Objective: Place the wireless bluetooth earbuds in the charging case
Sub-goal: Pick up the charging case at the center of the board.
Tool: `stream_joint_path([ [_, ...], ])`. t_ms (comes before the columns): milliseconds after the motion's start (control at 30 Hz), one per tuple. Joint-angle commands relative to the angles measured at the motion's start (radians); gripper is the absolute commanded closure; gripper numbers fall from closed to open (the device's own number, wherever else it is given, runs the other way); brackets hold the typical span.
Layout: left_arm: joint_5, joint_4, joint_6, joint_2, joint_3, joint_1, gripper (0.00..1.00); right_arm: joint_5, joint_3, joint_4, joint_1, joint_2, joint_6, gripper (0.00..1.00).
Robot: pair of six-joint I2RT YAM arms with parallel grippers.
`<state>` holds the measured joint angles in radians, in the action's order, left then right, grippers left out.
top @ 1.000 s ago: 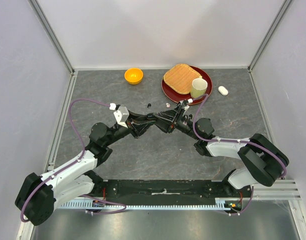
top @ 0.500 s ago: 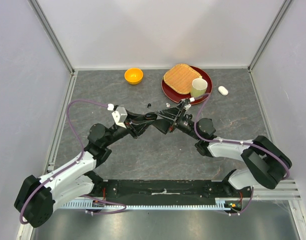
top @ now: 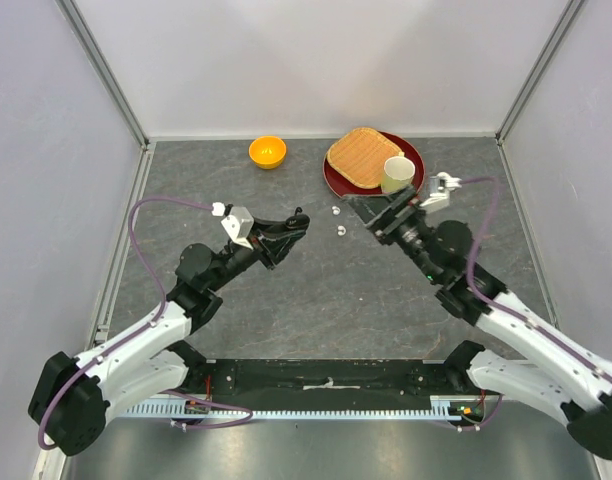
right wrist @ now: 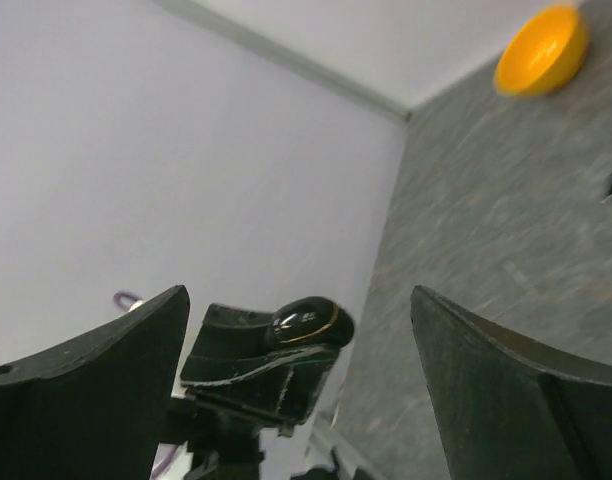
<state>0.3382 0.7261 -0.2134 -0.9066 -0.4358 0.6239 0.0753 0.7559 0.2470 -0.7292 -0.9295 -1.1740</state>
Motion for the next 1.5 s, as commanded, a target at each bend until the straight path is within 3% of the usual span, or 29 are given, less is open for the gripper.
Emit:
stream_joint_path([
  [0,-0.070,0.041,0.033,-0.038,-0.106,-0.001,0.98,0.374,0.051,-0.330,0.001,0.153,0.275,0.02],
  [133,-0.136,-0.056,-0.032,-0.086,-0.237,-0.001,0.98,0.651,0.088,-0.448,0.002,0.211,0.329,0.02],
  [300,-0.154,-0.186,-0.063,-0.136,-0.354,-0.001,0.98,0.719,0.210,-0.719,0.001,0.193,0.350,0.02],
  [467,-0.096,-0.166,-0.047,-0.156,-0.341,-0.001,0.98,0.644,0.169,-0.729,0.002,0.195,0.467,0.02],
  [633,-0.031,-0.094,-0.134,-0.112,-0.209,-0.001,0.98,0.391,0.173,-0.709,0.002,0.167,0.666,0.02],
  [700,-0.053,-0.144,-0.228,-0.051,-0.192,-0.001,0.98,0.330,0.215,-0.774,0.002,0.152,0.640,0.02],
  [833,-0.040,-0.267,-0.231,0.037,-0.158,-0.001,0.98,0.129,0.306,-0.842,0.004,0.121,0.623,0.02],
  [1033,0.022,-0.296,-0.254,0.115,-0.133,-0.001,0.98,0.113,0.388,-0.914,0.002,0.132,0.577,0.02],
  [1200,0.079,-0.332,-0.293,0.144,-0.130,-0.001,0.98,-0.046,0.385,-0.830,0.002,0.199,0.600,0.02],
  [1367,0.084,-0.336,-0.310,0.169,-0.133,-0.001,0.98,-0.032,0.497,-1.088,0.002,0.032,0.639,0.02],
  [1467,0.085,-0.363,-0.296,0.175,-0.149,-0.001,0.98,0.029,0.543,-1.124,0.002,-0.022,0.571,0.02],
])
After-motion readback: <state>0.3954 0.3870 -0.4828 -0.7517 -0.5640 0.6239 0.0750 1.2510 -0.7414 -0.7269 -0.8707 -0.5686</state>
